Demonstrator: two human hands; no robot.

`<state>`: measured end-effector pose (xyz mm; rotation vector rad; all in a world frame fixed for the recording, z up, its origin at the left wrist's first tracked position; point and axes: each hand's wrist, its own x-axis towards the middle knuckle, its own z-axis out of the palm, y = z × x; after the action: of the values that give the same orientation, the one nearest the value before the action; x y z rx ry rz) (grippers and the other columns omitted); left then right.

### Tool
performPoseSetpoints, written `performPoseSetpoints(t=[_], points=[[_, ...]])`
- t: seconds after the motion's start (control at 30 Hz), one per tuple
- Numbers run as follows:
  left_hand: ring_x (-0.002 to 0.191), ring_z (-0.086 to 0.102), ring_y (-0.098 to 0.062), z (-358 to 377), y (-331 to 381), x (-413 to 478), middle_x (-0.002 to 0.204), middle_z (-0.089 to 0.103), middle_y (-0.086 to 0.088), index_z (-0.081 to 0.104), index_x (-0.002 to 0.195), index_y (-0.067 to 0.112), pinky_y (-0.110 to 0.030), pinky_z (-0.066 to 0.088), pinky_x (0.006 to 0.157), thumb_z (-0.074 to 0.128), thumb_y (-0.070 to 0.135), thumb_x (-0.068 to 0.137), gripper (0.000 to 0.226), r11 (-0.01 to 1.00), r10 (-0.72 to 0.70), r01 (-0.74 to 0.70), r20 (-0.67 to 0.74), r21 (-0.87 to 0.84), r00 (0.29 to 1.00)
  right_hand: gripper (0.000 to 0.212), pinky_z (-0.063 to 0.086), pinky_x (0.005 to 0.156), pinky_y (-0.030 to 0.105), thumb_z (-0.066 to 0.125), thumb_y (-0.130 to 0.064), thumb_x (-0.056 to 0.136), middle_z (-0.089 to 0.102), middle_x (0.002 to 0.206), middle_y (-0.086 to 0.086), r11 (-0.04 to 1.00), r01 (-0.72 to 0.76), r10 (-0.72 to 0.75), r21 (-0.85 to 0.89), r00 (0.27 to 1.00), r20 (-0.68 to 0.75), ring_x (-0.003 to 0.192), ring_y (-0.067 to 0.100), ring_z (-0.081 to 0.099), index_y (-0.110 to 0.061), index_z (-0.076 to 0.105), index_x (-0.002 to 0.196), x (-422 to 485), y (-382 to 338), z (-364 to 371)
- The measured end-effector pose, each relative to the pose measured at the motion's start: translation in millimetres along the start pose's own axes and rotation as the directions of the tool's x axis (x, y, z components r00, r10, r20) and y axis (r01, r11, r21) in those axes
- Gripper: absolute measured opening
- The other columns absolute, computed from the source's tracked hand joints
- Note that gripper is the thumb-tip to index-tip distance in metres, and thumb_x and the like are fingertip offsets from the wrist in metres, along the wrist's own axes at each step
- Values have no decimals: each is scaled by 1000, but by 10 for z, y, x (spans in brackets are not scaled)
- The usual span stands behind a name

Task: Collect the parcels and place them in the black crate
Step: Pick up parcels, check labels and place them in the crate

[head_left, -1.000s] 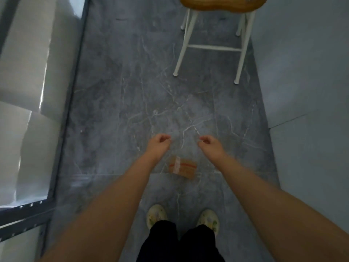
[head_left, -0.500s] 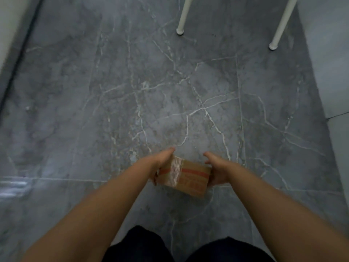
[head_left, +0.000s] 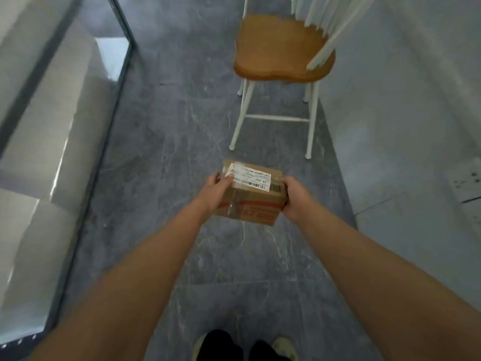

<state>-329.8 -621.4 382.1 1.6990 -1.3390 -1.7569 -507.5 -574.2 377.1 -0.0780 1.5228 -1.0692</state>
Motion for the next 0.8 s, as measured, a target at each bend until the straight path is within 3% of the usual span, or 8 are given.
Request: performPoseSetpoints(t=[0.07, 0.23, 0.33, 0.43, 0.5, 0.57, 0.7, 0.8], points=[[118, 49, -19, -154, 740, -395, 144, 43, -6, 24, 148, 11, -25, 44, 86, 53, 31, 96, 63, 996, 70, -73, -63, -46, 996, 32, 50, 72, 34, 43, -13, 91, 66, 102, 15, 997, 71, -70, -11, 997, 14, 83, 25, 62, -2, 58, 117, -558, -619, 184], [124, 50, -26, -536, 2326, -1516, 141, 49, -12, 35, 145, 14, -41, 40, 106, 52, 24, 96, 52, 970, 228, -233, -77, -70, 971, 18, 54, 80, 43, 47, -16, 88, 68, 92, 13, 970, 229, -230, -84, 973, 3, 83, 28, 66, -7, 61, 94, -2017, -2073, 671], [122, 52, -20, -855, 3167, -2061, 139, 52, -7, 34, 147, 20, -34, 45, 103, 54, 23, 95, 55, 910, 402, -408, -89, -71, 911, 14, 49, 93, 52, 49, -16, 85, 65, 108, 15, 900, 403, -403, -165, 915, 38, 102, 33, 62, -10, 61, 90, -2788, -2835, 940], [115, 57, -14, -1171, 3860, -2497, 134, 57, 1, 35, 146, 27, -29, 45, 98, 54, 21, 95, 55, 830, 534, -550, -156, -90, 831, 16, 56, 76, 42, 52, -14, 81, 70, 92, 13, 842, 534, -520, -75, 841, 151, 81, 28, 68, -10, 65, 90, -3452, -3423, 1147], [101, 59, -3, -1319, 4152, -2760, 129, 58, 10, 35, 145, 33, -25, 42, 86, 53, 23, 95, 54, 782, 590, -611, -174, -120, 789, 19, 52, 77, 40, 51, -15, 84, 69, 94, 11, 766, 642, -626, -39, 757, 187, 81, 24, 66, -15, 66, 96, -3821, -3670, 1253], [97, 55, 4, -1438, 4345, -2966, 131, 54, 12, 31, 146, 35, -29, 36, 89, 52, 24, 96, 55, 743, 638, -657, -166, -125, 752, 25, 49, 79, 39, 54, -14, 83, 68, 97, 8, 713, 700, -688, 28, 693, 214, 83, 22, 64, -18, 64, 105, -4111, -3821, 1351], [108, 56, -12, -1589, 4581, -3252, 135, 51, 13, 23, 148, 30, -44, 38, 96, 58, 26, 94, 65, 730, 635, -660, -182, -179, 751, 20, 50, 77, 36, 49, -10, 83, 64, 94, 7, 678, 730, -724, 88, 643, 248, 82, 20, 62, -15, 63, 96, -4438, -3911, 1492], [96, 66, -16, -1686, 4672, -3365, 116, 66, 6, 47, 126, 19, -40, 50, 88, 66, 21, 88, 42, 703, 659, -687, -197, -185, 726, 31, 51, 67, 31, 49, -10, 82, 66, 92, 7, 667, 729, -741, 155, 625, 246, 77, 18, 64, -11, 60, 112, -4557, -3946, 1569]])
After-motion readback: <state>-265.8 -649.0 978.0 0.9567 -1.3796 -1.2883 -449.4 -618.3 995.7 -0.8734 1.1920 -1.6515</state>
